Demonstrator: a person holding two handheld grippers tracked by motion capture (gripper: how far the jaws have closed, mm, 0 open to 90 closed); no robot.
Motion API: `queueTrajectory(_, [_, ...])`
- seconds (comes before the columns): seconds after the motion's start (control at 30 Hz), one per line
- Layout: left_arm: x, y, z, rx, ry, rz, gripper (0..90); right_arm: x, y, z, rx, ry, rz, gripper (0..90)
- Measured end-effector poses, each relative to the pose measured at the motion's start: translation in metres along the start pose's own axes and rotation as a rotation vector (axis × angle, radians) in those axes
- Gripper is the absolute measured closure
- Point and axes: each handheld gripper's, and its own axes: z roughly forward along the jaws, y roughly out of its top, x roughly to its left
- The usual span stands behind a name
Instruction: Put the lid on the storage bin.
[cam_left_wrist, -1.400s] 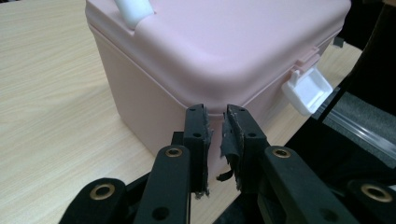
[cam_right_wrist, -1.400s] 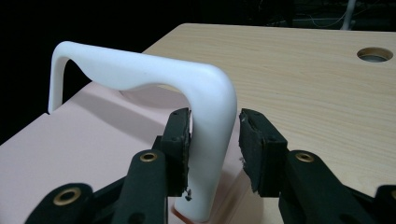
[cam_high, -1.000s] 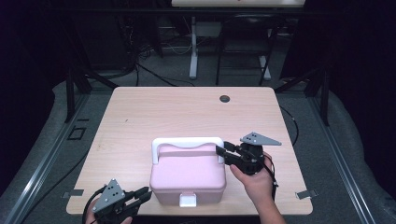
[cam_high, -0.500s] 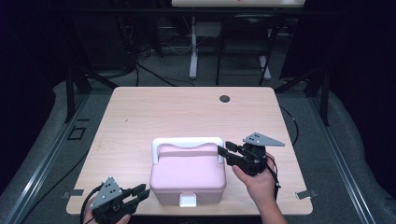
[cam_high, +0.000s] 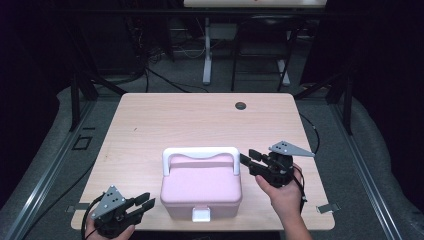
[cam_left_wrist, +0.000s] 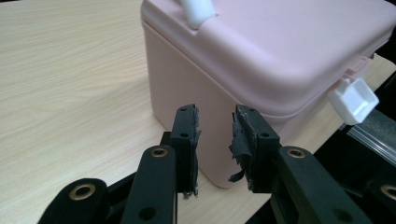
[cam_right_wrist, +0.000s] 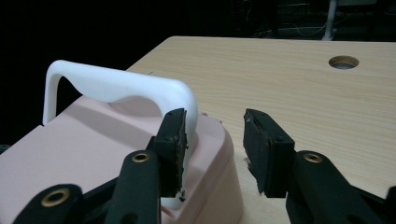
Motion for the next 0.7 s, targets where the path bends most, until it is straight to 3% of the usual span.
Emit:
queueTrajectory(0.37, [0.017,0.008,0.01,0.0,0.036,-0.02,68.4,-0.006,-0.002,0.0,0.001,-0.048,-0.007,58.7])
queueTrajectory(0.7, [0.035,0.026,0.023,-0.017,0.067,-0.034,63.7,-0.01,-0.008,0.0,0.006,-0.074,-0.019,57.2])
